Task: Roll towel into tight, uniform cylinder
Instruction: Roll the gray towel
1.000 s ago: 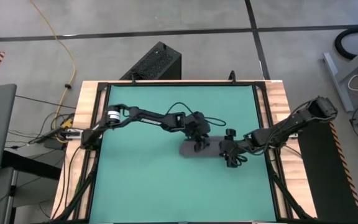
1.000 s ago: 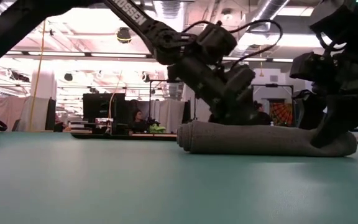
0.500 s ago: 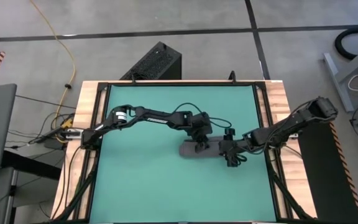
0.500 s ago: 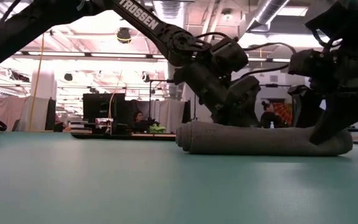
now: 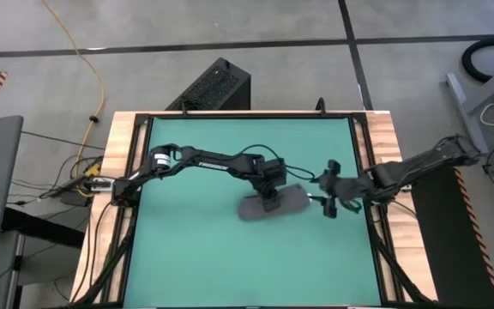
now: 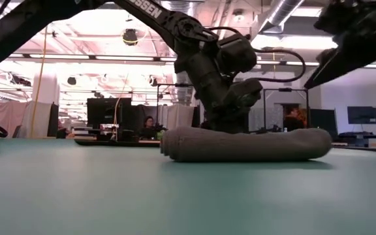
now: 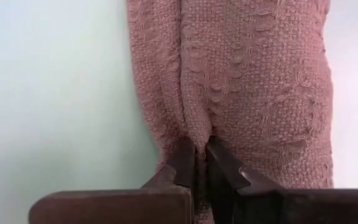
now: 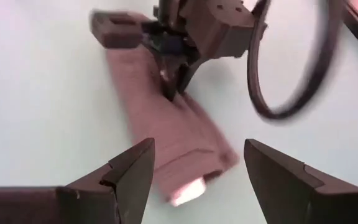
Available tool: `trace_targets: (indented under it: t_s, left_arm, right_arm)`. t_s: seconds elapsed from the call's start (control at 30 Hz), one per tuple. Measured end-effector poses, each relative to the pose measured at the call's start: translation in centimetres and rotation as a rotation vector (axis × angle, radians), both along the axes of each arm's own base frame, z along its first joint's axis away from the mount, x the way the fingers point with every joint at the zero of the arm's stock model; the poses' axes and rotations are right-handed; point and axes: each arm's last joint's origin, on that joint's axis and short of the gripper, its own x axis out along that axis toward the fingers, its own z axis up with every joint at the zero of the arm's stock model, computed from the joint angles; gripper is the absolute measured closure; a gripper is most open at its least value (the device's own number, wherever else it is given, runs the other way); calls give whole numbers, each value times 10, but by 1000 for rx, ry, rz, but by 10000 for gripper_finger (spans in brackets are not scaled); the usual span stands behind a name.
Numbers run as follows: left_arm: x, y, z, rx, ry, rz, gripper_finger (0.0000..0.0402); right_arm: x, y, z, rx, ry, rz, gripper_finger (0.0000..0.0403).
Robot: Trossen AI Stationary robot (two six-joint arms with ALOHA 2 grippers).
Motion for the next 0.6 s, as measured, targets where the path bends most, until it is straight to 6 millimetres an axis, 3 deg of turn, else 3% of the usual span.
trace_targets:
  t_s: [0.13,0.27,0.6]
  left_arm:
    - [-9,-5,2,57,22,66,399]
    - [-32,-14,4,111,45,166,400]
    - [-137,-72,11,83,9,572,401]
  right_arm:
    - [-18,1,0,87,-87,0,130]
    - [-31,5,-8,158,-138,10,130]
    - [-20,22,-36,264,-349,49,130]
